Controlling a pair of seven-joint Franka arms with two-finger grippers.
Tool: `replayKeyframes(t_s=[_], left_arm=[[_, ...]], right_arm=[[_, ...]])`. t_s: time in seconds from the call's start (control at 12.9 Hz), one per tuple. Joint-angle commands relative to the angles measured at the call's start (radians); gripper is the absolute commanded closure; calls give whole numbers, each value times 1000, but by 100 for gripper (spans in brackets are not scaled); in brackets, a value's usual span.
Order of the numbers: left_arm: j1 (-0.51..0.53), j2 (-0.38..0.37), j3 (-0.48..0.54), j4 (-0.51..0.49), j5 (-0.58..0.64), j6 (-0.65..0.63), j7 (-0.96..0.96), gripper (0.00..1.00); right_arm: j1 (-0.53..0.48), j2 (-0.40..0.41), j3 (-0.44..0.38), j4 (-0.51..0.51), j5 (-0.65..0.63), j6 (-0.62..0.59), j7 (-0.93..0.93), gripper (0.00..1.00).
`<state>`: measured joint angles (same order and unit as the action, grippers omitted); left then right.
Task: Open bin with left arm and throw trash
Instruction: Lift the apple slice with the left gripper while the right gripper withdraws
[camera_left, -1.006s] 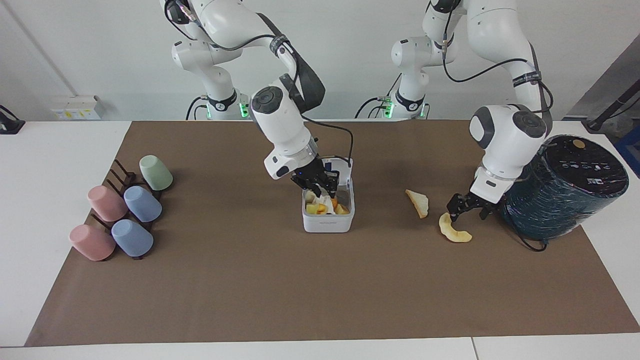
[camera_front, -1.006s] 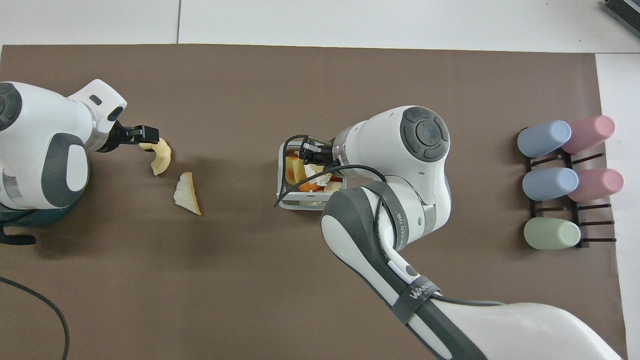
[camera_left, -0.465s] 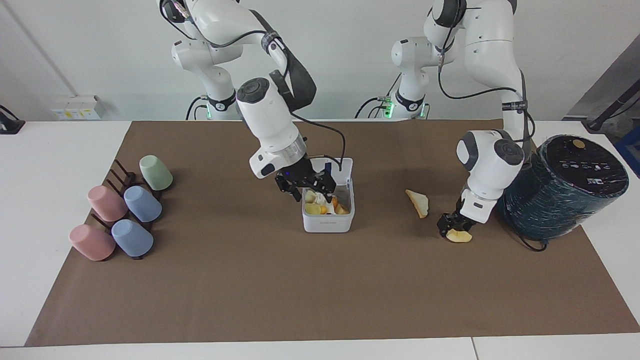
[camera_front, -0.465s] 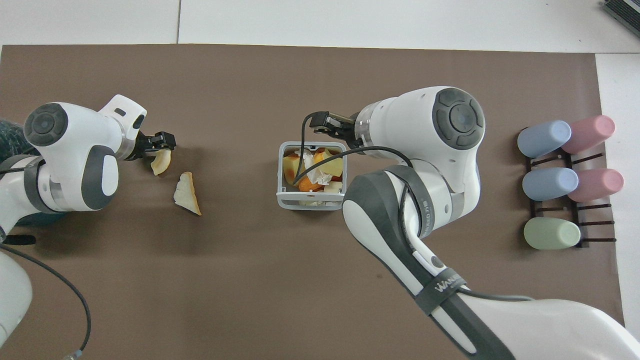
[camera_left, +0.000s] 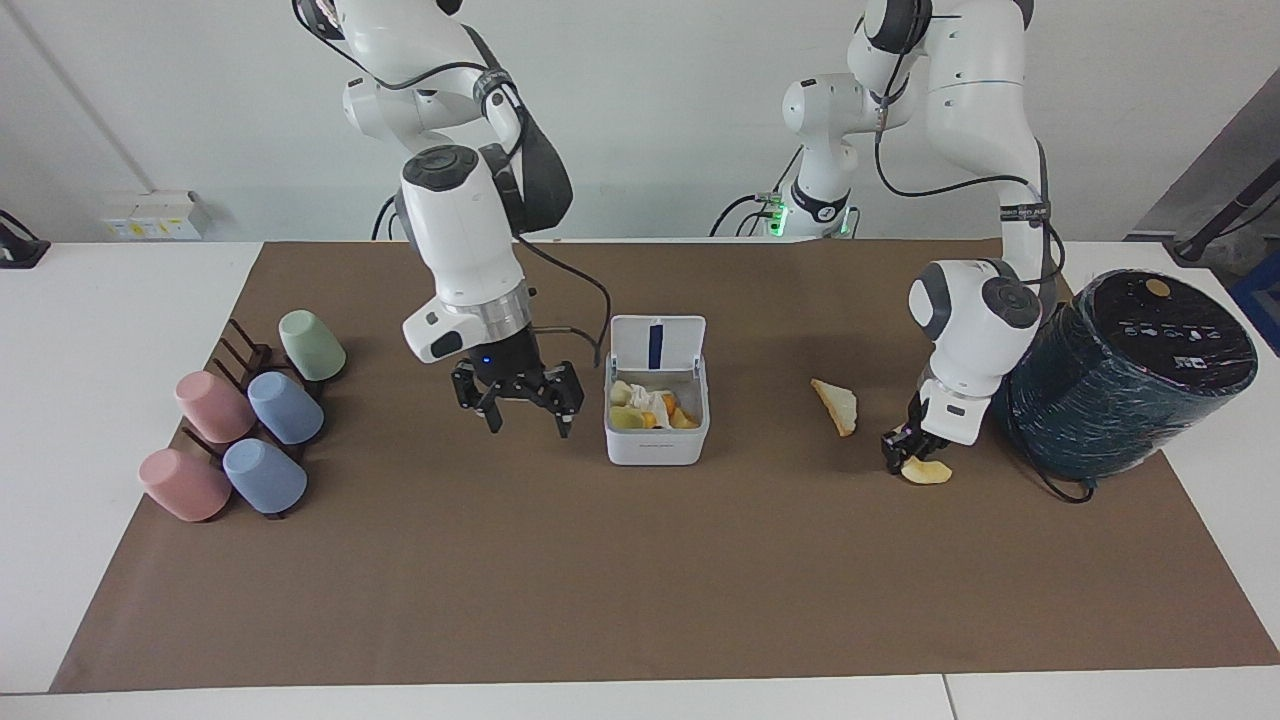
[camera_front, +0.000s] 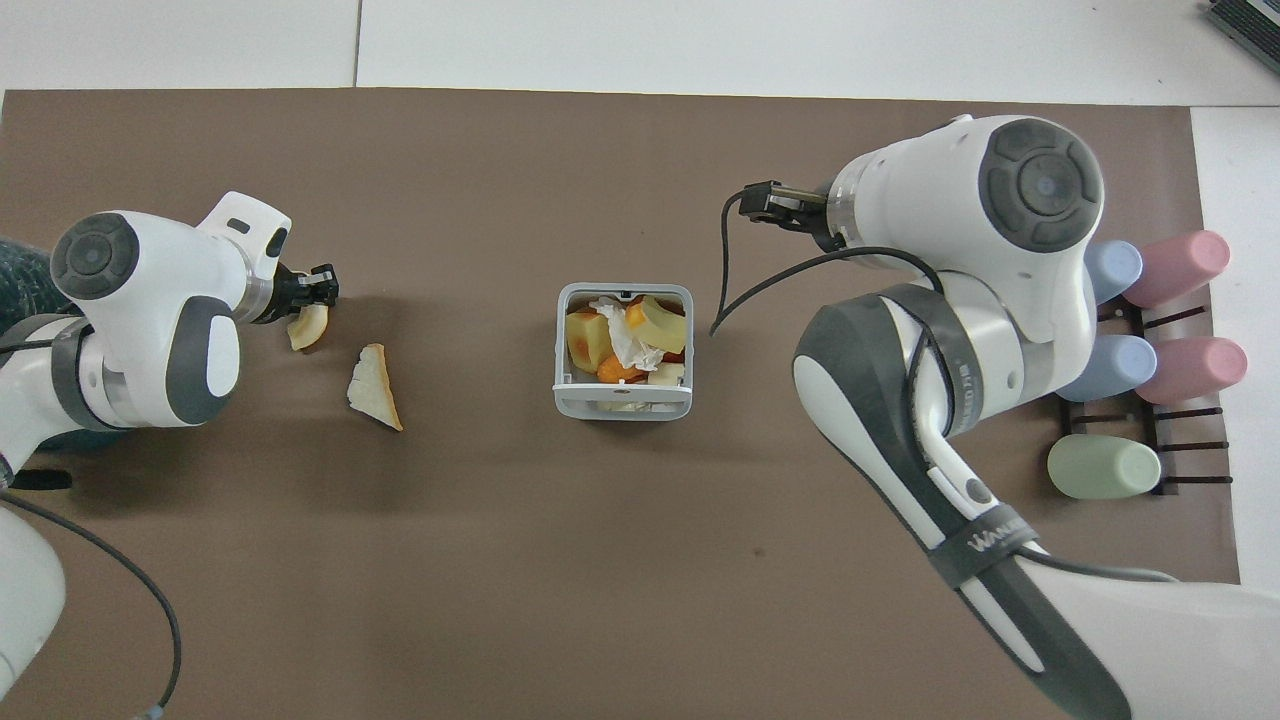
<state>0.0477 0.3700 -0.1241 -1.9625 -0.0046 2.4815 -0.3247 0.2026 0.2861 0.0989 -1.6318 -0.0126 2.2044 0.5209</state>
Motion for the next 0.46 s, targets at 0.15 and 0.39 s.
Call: replayKeyframes(t_s=[0.15,0.39], left_arm=[[-20,18,0,158,12,-162,-27,100],[-75,15,0,256,12,-274,-72,100]], right_arm=[[-127,-120,10,-5,-21,-240,-160,0],[-189,-178,10,-5,-23,-354,-222,0]])
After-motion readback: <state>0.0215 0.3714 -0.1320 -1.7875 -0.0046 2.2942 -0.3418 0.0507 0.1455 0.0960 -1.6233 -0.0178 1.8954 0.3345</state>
